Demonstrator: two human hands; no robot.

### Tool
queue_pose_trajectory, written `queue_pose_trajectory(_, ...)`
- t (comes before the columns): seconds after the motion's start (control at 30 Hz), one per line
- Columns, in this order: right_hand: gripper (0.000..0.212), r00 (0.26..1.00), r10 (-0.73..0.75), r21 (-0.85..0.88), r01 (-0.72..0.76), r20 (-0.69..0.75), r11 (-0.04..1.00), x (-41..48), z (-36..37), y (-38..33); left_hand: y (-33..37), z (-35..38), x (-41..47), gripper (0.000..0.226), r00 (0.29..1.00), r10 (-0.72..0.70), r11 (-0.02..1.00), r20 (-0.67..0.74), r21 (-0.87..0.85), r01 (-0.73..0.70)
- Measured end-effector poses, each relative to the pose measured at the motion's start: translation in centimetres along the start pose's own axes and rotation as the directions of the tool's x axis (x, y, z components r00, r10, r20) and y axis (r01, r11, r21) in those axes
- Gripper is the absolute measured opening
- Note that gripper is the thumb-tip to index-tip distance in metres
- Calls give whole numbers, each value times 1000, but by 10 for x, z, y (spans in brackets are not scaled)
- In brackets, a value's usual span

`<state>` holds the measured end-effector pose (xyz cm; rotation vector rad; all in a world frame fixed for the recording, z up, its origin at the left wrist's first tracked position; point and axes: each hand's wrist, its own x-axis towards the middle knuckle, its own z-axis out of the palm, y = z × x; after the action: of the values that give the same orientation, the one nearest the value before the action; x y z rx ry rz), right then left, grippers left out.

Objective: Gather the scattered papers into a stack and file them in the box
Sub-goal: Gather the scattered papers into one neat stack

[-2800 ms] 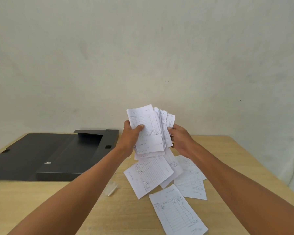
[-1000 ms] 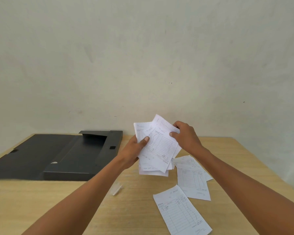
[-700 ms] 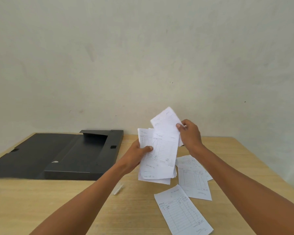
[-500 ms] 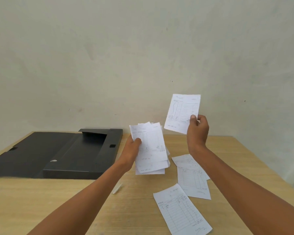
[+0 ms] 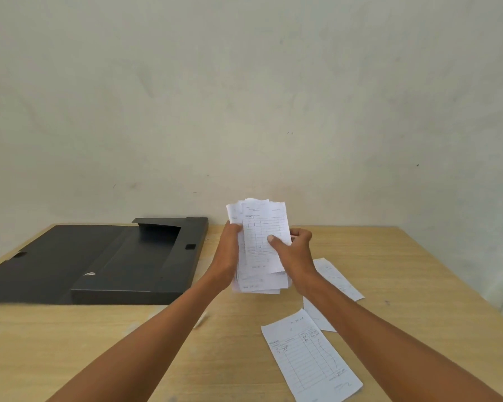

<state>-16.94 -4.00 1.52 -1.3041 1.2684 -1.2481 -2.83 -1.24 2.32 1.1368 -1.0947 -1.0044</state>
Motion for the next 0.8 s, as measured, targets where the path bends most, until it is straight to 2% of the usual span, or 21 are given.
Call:
queue_pose_trajectory(0.07,47,998,-12,12,11,59,1000,7,-3,-6,4,-6,4,25,998,63,997,9,50,-64)
queue_pose_trajectory(0.17,35,988,-107,-4,108,114,994,7,-3,-12,1,-14,8,33,984,174,974,21,146,-176)
queue_pose_trajectory(0.23,35,986,-117,-6,118,118,993,3,-1,-8,-3,-15,4,30,981,195,967,22,162,-196)
queue_pose_trajectory(0.3,43,987,-69,-26,74,147,997,-2,1,4,-13,-16,-2,32,983,183,967,26,178,-185)
queue_pose_trajectory(0.4,54,982,-5,-64,18,187,998,-7,3,23,-35,-19,-10,49,993,114,977,41,174,-119)
queue_pose_trajectory(0.5,41,981,-25,-102,45,192,994,-7,7,22,-40,-16,-10,45,996,83,981,36,174,-88)
queue_pose_trajectory(0.63,31,986,-111,-93,123,128,988,0,12,6,-24,-11,-1,33,989,144,978,39,146,-148)
queue_pose_trajectory(0.7,35,984,-92,-90,106,152,990,0,10,7,-27,-11,1,39,991,120,981,51,148,-126)
queue_pose_trajectory(0.8,44,972,-33,-176,75,231,981,-3,7,27,-48,-18,-3,58,996,64,972,63,222,-77)
